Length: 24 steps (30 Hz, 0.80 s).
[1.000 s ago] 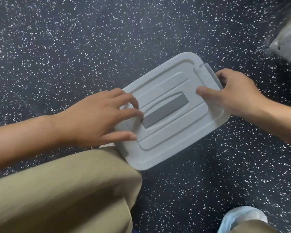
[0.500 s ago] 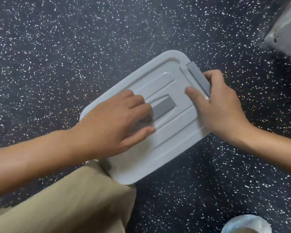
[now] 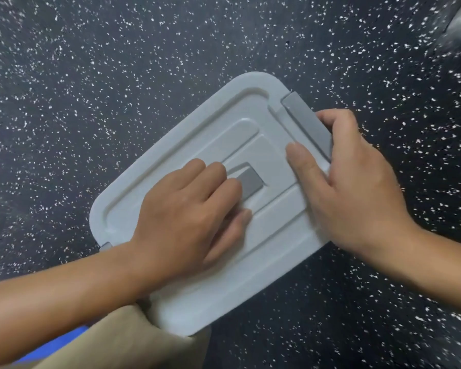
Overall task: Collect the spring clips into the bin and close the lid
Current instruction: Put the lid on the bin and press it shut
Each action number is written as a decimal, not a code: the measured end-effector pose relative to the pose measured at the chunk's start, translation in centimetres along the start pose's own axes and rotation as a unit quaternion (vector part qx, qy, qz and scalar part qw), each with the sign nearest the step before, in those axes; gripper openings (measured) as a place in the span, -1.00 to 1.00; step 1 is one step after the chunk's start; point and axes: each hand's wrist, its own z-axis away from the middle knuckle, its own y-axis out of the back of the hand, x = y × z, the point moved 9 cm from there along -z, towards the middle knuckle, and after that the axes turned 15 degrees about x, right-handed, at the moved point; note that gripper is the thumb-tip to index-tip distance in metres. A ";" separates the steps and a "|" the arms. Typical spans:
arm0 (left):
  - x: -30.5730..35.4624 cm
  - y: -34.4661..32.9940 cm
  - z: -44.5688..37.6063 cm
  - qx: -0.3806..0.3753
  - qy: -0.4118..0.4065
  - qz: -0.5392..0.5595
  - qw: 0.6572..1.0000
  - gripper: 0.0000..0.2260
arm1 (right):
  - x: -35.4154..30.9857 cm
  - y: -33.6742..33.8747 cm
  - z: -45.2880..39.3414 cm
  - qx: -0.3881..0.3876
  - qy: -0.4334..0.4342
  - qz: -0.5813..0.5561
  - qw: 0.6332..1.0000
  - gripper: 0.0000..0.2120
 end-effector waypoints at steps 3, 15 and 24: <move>0.1 -0.4 0.1 0.001 -0.004 -0.003 1.000 -0.72 | 0.1 -0.1 0.1 -0.021 0.003 0.004 1.000 -0.61; 0.6 -0.2 -0.1 0.002 -0.006 -0.023 1.000 -0.73 | -0.3 0.2 0.0 -0.002 0.014 0.026 1.000 -0.60; 0.4 0.0 -1.9 -0.127 0.099 -0.043 0.986 -0.76 | -0.5 1.1 0.8 -0.044 -0.034 0.128 0.990 -0.48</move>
